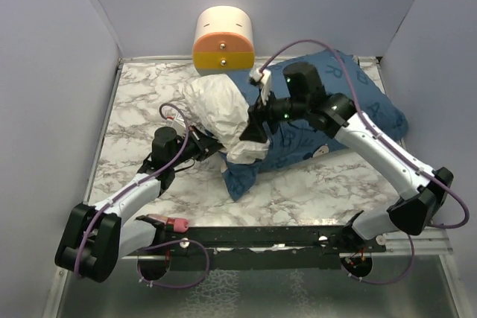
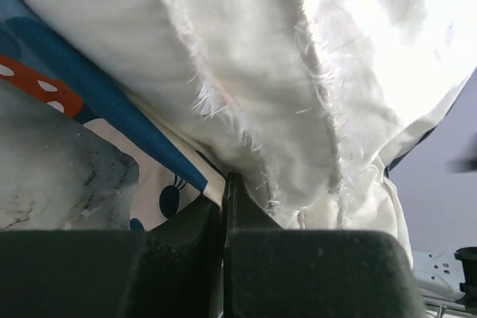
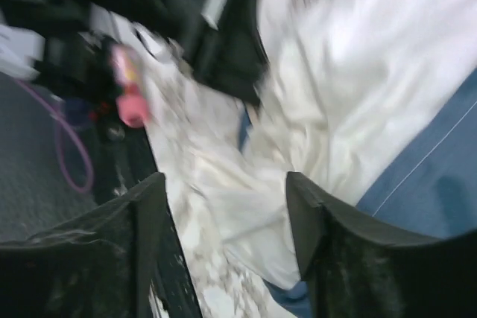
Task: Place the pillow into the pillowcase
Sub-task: Stuff the pillow into the pillowcase.
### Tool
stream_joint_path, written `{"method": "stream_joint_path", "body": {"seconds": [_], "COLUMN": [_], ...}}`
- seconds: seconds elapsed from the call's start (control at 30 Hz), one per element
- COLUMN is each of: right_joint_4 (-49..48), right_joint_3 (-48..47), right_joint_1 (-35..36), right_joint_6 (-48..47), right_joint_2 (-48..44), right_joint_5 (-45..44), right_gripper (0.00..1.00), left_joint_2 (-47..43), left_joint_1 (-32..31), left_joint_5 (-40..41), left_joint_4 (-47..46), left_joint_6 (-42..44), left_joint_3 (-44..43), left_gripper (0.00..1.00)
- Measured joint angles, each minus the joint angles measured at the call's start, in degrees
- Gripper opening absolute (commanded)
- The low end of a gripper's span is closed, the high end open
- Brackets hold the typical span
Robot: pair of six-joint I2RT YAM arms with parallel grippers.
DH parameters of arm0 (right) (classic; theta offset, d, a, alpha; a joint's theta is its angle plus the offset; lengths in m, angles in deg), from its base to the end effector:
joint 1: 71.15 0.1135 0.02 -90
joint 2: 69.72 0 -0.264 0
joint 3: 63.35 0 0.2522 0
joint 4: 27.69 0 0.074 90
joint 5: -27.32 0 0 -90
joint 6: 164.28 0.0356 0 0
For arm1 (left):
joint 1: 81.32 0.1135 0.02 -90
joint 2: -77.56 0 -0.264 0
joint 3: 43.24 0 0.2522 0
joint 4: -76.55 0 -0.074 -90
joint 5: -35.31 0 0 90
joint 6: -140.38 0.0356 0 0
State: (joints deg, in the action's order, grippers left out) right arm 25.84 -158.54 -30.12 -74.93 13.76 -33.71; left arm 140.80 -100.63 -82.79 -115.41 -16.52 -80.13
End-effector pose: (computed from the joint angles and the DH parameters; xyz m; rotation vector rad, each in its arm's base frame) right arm 0.2266 0.2200 0.3569 -1.0923 2.1046 0.9346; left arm 0.2108 -0.0916 0.2111 -0.4587 2.0179 -1.4481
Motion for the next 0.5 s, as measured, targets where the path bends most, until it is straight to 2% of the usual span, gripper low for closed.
{"method": "stream_joint_path", "body": {"seconds": [0.13,0.27,0.37,0.5], "right_joint_4": [-1.5,-2.4,-2.5,-1.3], "right_joint_3": [-13.6,-25.5,-27.5,-20.7], "right_joint_1": [-0.1,2.6,4.7,5.4], "right_joint_6": [0.4,0.4,0.8,1.6], "right_joint_2": [0.1,7.0,13.6,21.6], "right_joint_5": [6.4,3.3,-3.8,-12.6], "right_gripper": [0.77,0.76,0.74,0.71], "left_joint_2": [1.0,1.2,1.2,-0.1], "left_joint_1": [0.1,0.1,0.1,0.2], "left_joint_5": [-1.2,-2.3,-2.6,-2.5], "left_joint_4": [-0.4,-0.4,-0.4,-0.1], "left_joint_6": [1.3,2.4,2.8,3.2], "left_joint_3": [0.0,0.0,0.0,0.6], "left_gripper": [0.00,0.00,0.00,0.00]}}
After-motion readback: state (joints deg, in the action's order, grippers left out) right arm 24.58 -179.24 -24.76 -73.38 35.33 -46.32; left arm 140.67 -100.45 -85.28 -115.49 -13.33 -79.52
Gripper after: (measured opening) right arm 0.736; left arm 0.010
